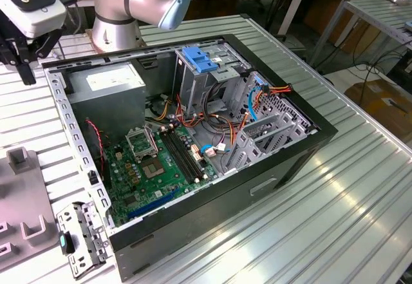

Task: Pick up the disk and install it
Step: 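Reach for the disk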

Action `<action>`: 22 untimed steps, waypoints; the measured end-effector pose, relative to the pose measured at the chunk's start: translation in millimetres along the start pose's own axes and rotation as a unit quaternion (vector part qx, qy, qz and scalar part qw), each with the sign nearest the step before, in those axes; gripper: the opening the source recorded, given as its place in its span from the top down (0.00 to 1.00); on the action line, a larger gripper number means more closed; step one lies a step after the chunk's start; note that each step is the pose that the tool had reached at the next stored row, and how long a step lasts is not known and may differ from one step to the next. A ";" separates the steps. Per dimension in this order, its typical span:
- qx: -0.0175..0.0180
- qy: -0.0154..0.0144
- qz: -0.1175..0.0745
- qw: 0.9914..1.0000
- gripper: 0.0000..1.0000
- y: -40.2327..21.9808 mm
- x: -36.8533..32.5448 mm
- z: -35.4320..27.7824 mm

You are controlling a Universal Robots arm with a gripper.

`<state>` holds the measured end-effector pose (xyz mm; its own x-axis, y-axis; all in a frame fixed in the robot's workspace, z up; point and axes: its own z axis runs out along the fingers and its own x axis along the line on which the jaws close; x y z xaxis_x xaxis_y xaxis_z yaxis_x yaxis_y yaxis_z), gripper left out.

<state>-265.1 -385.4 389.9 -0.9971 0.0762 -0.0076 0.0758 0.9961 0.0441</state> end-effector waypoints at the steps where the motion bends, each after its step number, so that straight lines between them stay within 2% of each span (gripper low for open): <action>1: 0.000 0.000 0.000 1.000 0.89 0.2 1.7 0.1; 15: 0.000 0.000 0.000 1.000 0.89 2.6 27.7 0.5; 20: 0.000 0.000 0.000 1.000 0.89 3.7 39.4 0.7; 22: 0.000 0.000 0.000 1.000 0.89 4.5 47.3 0.9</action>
<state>-311.9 -377.2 388.9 -0.9971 0.0763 -0.0072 0.0759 0.9961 0.0443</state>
